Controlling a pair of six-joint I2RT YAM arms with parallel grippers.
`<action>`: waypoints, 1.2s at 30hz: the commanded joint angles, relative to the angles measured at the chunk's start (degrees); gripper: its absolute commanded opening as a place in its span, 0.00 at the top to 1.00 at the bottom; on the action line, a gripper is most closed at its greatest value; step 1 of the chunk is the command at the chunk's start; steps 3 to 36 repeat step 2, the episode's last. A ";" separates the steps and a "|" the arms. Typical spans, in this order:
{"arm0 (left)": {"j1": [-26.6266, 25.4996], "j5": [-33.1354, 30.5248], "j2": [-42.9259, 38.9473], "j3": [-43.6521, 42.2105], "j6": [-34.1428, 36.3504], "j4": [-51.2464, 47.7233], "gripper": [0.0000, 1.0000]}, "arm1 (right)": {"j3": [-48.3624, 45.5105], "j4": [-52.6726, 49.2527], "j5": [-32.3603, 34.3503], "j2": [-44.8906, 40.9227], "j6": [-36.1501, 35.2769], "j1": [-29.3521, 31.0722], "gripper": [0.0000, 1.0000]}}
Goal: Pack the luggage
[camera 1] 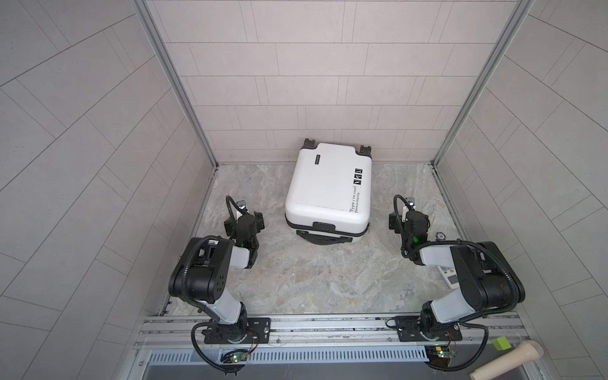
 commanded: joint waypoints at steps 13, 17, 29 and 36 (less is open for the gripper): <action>-0.05 -0.33 -0.23 0.99 -0.20 -0.28 0.00 | -0.16 -0.34 0.05 -0.27 0.36 -0.15 0.00; -0.05 -0.33 -0.23 0.99 -0.20 -0.28 0.00 | -0.16 -0.34 0.05 -0.27 0.36 -0.15 0.00; -0.05 -0.33 -0.23 0.99 -0.20 -0.28 0.00 | -0.16 -0.34 0.05 -0.27 0.36 -0.15 0.00; -0.05 -0.33 -0.23 0.99 -0.20 -0.28 0.00 | -0.16 -0.34 0.05 -0.27 0.36 -0.15 0.00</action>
